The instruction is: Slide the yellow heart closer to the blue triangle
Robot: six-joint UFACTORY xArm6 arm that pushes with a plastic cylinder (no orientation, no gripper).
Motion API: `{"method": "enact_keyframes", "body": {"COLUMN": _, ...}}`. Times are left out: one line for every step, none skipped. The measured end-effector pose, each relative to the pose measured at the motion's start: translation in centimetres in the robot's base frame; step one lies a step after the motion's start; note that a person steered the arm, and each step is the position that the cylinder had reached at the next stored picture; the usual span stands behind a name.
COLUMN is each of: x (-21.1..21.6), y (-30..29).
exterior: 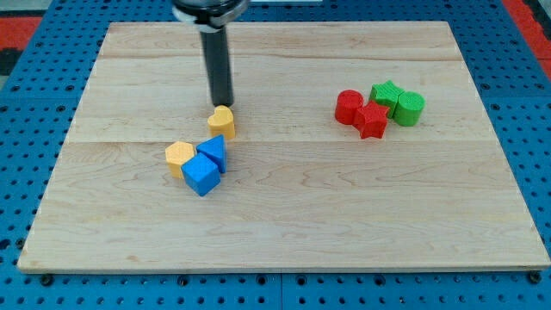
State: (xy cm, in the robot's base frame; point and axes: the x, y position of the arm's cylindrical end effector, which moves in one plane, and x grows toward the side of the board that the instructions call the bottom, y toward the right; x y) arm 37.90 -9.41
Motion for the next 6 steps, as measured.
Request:
{"method": "enact_keyframes", "body": {"x": 0.2, "y": -3.6}}
{"method": "enact_keyframes", "body": {"x": 1.0, "y": -5.6}}
{"method": "enact_keyframes", "body": {"x": -2.1, "y": -3.7}}
{"method": "enact_keyframes", "body": {"x": -2.1, "y": 2.6}}
{"method": "enact_keyframes", "body": {"x": -0.1, "y": 2.9}}
{"method": "enact_keyframes", "body": {"x": 1.7, "y": 0.6}}
